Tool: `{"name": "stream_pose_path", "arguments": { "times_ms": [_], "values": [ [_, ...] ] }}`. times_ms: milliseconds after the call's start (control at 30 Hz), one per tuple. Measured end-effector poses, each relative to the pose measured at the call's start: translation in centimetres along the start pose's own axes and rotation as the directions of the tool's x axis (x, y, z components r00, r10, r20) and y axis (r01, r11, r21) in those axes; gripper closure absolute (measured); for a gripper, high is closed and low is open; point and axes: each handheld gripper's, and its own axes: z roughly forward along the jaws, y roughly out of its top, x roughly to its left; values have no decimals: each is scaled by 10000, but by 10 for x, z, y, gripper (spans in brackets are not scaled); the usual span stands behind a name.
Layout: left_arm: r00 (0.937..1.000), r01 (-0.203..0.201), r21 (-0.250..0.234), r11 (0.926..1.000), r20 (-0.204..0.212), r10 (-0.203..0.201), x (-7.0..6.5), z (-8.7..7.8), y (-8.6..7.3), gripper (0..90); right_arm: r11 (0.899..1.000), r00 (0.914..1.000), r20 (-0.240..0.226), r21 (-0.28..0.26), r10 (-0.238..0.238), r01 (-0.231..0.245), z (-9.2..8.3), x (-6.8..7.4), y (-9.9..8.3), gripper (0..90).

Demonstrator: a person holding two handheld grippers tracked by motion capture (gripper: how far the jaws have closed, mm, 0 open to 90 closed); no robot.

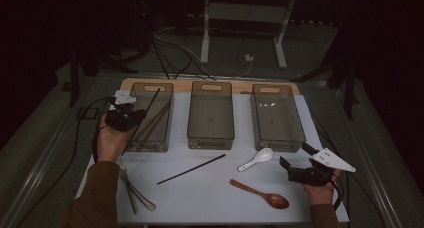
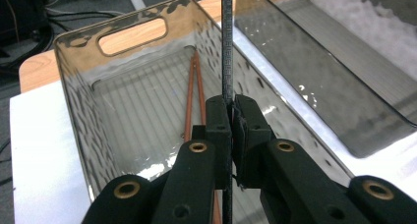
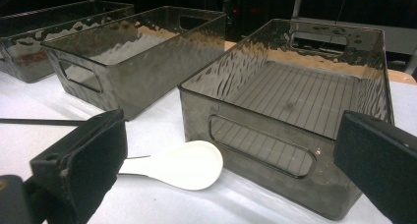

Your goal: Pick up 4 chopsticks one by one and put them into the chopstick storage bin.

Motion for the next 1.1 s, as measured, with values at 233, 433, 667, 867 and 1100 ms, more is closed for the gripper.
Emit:
{"name": "stream_pose_path", "arguments": {
  "times_ms": [233, 433, 667, 867, 1100],
  "values": [
    [9996, 233, 139, 9996, -160, -231, 4, 7, 0, 876, 10000, 10000, 0, 8, 2, -2, 0, 0, 0, 2],
    [9981, 555, 175, 9983, -296, -549, 9, 14, 0, 875, 10000, 10000, -13, 15, 15, -15, 0, 0, 0, 2],
    [9956, 838, 371, 9958, -457, -821, 12, 25, 1, 875, 10000, 10000, -20, 30, 27, -27, 1, 0, 0, 2],
    [9898, 1270, 382, 9912, -695, -1241, 18, 33, 2, 875, 10000, 10000, -35, 33, -5, 6, 1, 0, 0, 2],
    [9766, 1842, -243, 9826, -1084, -1858, 22, 34, 2, 580, 10000, 10000, -20, 7, 44, -44, 0, -1, 0, 2]
  ]
}}
